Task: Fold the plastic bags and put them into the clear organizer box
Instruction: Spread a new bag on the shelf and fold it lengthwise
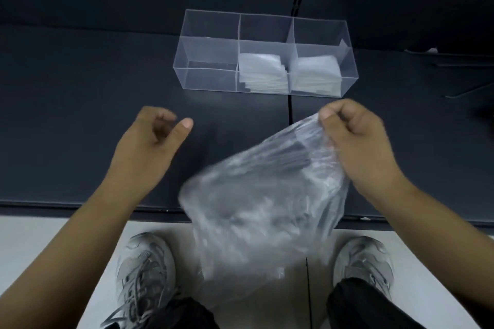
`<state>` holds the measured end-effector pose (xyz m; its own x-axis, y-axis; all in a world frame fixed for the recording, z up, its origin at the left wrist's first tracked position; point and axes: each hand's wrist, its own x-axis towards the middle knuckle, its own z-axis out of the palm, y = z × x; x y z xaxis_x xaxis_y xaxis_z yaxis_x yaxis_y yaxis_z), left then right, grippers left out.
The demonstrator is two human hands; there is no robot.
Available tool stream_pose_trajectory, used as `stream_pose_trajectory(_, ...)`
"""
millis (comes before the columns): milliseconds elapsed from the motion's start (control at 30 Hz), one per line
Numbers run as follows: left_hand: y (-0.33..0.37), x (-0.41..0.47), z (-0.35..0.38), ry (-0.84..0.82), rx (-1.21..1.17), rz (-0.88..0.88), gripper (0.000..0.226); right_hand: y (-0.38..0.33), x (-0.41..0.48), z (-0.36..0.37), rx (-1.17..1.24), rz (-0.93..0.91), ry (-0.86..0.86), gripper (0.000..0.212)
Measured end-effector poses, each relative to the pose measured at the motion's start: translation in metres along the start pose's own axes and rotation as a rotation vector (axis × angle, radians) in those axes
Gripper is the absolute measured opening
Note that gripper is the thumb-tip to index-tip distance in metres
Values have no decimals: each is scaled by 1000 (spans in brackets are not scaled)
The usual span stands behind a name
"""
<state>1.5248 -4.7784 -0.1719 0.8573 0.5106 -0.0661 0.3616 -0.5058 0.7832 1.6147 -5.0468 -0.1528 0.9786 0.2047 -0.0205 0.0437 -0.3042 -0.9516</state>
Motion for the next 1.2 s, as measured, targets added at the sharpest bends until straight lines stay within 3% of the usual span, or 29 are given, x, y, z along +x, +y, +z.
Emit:
stream_pose_trajectory(100,31,1,16,-309,-156,100,46,-6,2,23,-26,45,-206,17)
stream_pose_trajectory(167,48,-1,37,-562,-277,33,45,-9,5,37,5,57,-324,16)
stream_pose_trajectory(233,49,0,53,-662,-406,-118,29,-8,10,41,17,63,-371,19)
stream_pose_trajectory(367,17,10,52,-413,-469,-280,12,11,20,19,-100,142,-347,30)
stream_pose_trajectory(467,-7,19,37,-183,-501,-346,14,31,26,-9,-208,217,-275,34)
stream_pose_trajectory(567,-21,22,25,-75,-480,-359,15,50,33,-31,-224,285,-186,35)
stream_pose_trajectory(667,-30,21,21,-27,-446,-339,14,57,34,-46,-167,335,-94,39)
stream_pose_trajectory(767,-36,20,21,-15,-421,-314,14,52,27,-56,-52,220,-232,43)
stream_pose_trajectory(900,-38,22,23,3,-425,-299,14,51,20,-45,-251,146,-463,30)
stream_pose_trajectory(1033,-41,24,22,22,-431,-327,16,54,25,-30,-397,97,-462,5)
stream_pose_trajectory(1200,-45,34,16,63,-465,-390,20,48,41,-55,-270,196,-476,32)
